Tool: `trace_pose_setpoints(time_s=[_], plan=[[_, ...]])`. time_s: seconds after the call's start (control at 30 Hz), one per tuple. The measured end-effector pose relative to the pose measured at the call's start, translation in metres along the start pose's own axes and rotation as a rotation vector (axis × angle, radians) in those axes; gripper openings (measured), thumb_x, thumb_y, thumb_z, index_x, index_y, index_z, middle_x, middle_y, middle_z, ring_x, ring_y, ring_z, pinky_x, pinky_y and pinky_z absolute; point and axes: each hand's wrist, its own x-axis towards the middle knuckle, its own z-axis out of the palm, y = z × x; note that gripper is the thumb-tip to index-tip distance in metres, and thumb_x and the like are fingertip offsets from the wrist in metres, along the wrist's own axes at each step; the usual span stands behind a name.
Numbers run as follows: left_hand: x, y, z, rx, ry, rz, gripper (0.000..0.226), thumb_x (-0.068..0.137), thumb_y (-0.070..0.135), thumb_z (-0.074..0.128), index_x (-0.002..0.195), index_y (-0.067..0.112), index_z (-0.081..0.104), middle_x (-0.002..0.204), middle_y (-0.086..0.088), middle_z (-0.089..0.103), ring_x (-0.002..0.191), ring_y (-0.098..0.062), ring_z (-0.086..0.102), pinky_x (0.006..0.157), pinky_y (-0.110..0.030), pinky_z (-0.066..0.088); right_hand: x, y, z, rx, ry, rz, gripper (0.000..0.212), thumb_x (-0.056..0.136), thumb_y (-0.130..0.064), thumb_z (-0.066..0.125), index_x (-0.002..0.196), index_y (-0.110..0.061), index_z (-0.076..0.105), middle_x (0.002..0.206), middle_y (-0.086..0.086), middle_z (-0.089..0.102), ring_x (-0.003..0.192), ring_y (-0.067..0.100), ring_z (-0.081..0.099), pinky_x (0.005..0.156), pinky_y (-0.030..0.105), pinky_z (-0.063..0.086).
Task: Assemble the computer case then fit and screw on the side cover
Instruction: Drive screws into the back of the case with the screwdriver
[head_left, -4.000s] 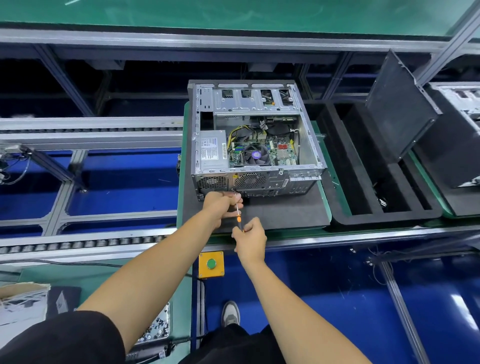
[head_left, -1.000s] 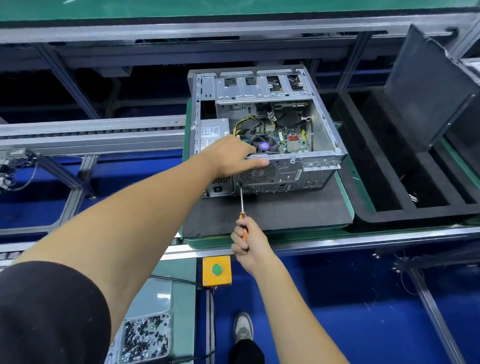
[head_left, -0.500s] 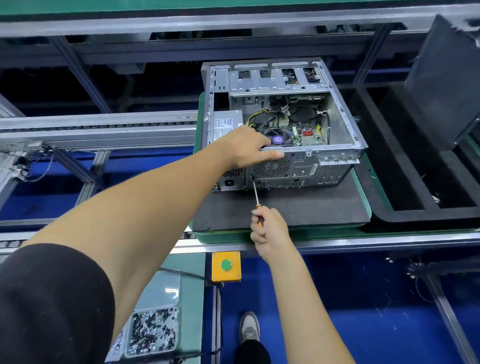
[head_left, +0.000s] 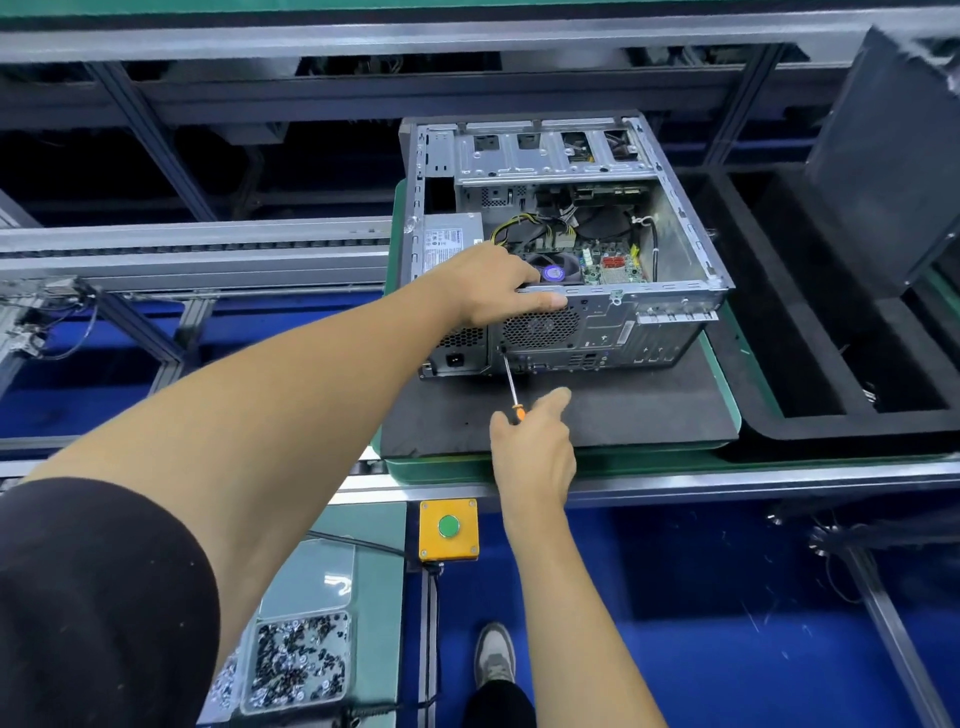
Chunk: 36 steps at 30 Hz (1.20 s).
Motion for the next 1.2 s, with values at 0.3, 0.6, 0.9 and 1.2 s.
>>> trace_pose_setpoints(time_s=[0.3,0.6,0.9,1.2], plan=[[0.002,-0.003,0.004,-0.015,0.020,0.010,0.060,0.096,0.073,0.034,0.063,0.023,0.038,0.059,-0.002,0.046,0.056,-0.017,0.043,0.054,-0.036,0.027,0.012,0.009,-0.008,1.290,-0.593,0.640,0.025,0.095,-0.004,0.054,0.075,-0.015,0.043,0.057,0.000,0.046,0.034,0.009,0.029,0.030,0.022,0.022],[0.004,-0.008,0.008,-0.017,0.034,0.017,0.064,0.093,0.077,0.031,0.064,0.020,0.040,0.060,-0.005,0.049,0.058,-0.021,0.046,0.056,-0.037,0.028,-0.002,-0.001,0.002,1.045,-0.333,0.447,0.019,0.084,0.003,0.053,0.082,-0.012,0.041,0.062,0.006,0.048,0.041,0.014,0.032,0.039,0.023,0.025],[0.004,-0.009,0.008,-0.028,0.038,0.029,0.064,0.094,0.076,0.032,0.064,0.019,0.038,0.058,-0.003,0.044,0.055,-0.020,0.042,0.054,-0.036,0.027,-0.017,0.003,0.016,0.472,0.020,0.267,0.014,0.095,-0.032,0.053,0.082,-0.027,0.053,0.065,-0.018,0.071,0.045,0.012,0.066,0.054,0.026,0.038],[0.004,-0.008,0.007,-0.035,0.031,0.019,0.066,0.096,0.073,0.034,0.068,0.015,0.041,0.060,-0.005,0.044,0.057,-0.024,0.042,0.058,-0.038,0.032,-0.021,0.011,0.021,0.211,0.136,-0.050,0.049,0.085,-0.007,0.070,0.103,-0.033,0.032,0.095,-0.006,0.053,0.070,0.012,0.054,0.057,0.028,0.040]])
